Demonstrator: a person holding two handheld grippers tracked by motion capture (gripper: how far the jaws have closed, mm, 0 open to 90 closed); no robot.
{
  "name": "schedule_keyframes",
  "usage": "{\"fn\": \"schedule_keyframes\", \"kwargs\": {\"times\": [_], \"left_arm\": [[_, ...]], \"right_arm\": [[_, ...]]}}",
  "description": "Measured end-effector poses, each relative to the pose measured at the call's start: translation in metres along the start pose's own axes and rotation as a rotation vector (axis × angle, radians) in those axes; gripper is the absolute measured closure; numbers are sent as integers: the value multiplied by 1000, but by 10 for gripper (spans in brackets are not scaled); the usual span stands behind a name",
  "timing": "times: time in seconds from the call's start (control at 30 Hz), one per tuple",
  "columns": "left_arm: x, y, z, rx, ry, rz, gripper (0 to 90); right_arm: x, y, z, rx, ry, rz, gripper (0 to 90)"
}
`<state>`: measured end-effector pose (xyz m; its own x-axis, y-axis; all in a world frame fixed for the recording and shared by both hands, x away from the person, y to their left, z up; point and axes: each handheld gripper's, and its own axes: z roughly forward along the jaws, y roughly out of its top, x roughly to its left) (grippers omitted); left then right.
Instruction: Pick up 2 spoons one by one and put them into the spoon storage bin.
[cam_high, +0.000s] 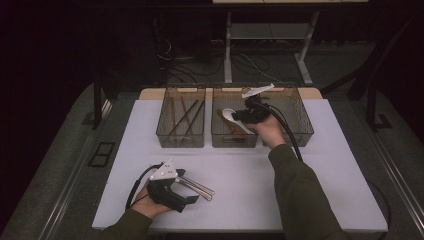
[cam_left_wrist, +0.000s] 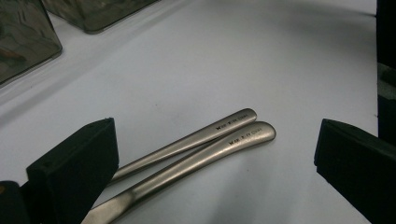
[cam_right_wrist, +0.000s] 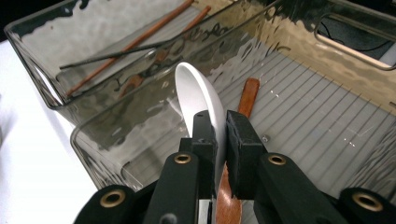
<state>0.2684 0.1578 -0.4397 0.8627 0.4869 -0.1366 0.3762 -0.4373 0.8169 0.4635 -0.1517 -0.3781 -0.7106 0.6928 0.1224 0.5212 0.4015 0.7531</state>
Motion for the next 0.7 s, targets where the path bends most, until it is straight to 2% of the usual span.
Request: {"fn": "schedule_keyframes", "kwargs": {"times": [0.23, 0.3, 0.33, 0.57, 0.7], "left_arm": [[-1, 0, 0, 3, -2, 0, 0], [0, 0, 0, 3, 1, 3, 0], [0, 0, 0, 2, -1, 5, 0], [0, 0, 0, 4, 2, -3, 0], [0, 0, 0, 5, 4, -5, 0]], "right_arm": [[4, -5, 6, 48, 0, -12, 812], [4, -6, 7, 58, 15, 13, 725], [3, -6, 6, 59, 4, 11, 700], [-2, -7, -10, -23, 30, 65, 551], [-3, -11, -25, -68, 49, 86, 507]]}}
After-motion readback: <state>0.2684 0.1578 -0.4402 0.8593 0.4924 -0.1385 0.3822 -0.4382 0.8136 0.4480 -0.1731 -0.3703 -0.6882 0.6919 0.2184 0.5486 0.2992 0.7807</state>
